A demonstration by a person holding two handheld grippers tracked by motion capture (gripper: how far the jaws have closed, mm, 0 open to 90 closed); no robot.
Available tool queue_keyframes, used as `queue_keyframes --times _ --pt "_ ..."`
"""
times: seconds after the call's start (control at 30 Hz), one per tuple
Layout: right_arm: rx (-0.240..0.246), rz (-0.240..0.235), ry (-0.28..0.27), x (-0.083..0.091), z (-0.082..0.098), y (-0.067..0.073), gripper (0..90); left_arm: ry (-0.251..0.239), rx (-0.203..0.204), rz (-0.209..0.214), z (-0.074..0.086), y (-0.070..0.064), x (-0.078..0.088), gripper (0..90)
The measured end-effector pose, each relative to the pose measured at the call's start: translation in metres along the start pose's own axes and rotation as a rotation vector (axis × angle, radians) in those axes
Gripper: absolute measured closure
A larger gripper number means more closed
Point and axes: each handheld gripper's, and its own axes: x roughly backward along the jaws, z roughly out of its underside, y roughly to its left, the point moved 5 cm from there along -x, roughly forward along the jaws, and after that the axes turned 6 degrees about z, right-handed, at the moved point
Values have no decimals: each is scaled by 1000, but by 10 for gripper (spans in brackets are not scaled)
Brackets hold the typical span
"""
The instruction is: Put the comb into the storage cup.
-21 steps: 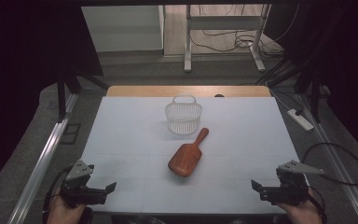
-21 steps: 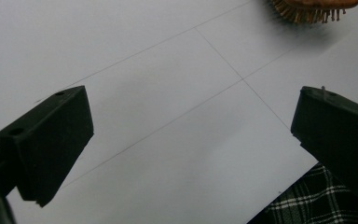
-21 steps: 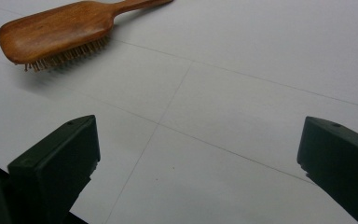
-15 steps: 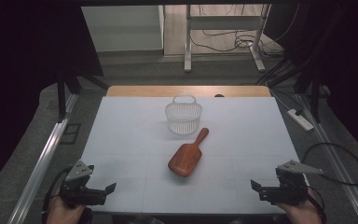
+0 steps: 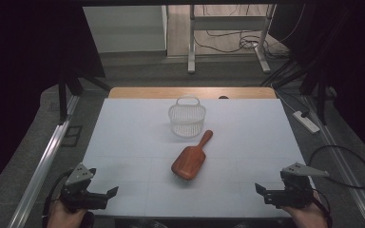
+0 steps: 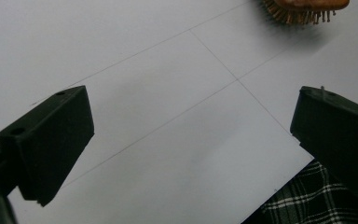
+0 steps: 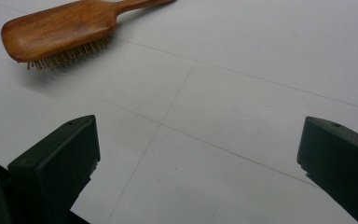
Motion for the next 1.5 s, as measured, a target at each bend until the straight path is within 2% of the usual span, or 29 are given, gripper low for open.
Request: queue_keyframes --times 0.17,0.33,0.43,0.53,0.6,0.73,0.9,1.13,1.5 --pt "25 -16 8 -1 0 3 0 1 5 6 0 1 0 4" --pt "23 -22 19 -2 0 3 0 -2 4 11 0 1 0 5" --pt "12 -39 2 -2 -3 4 0 2 -1 8 0 1 0 6" --pt "32 -48 -10 -3 -5 5 0 3 -3 9 0 0 -1 8" --pt "54 -62 -2 -4 -6 6 0 4 0 11 0 1 -1 8" --pt "41 -124 20 -6 -7 10 0 1 4 13 0 1 0 9" --pt "79 -115 22 -10 -9 12 0 -3 6 13 0 1 0 9" --pt "80 -107 4 -10 -18 9 0 -3 2 15 0 1 0 9" --pt "105 -131 34 -18 -26 14 0 -4 4 17 0 1 0 10"
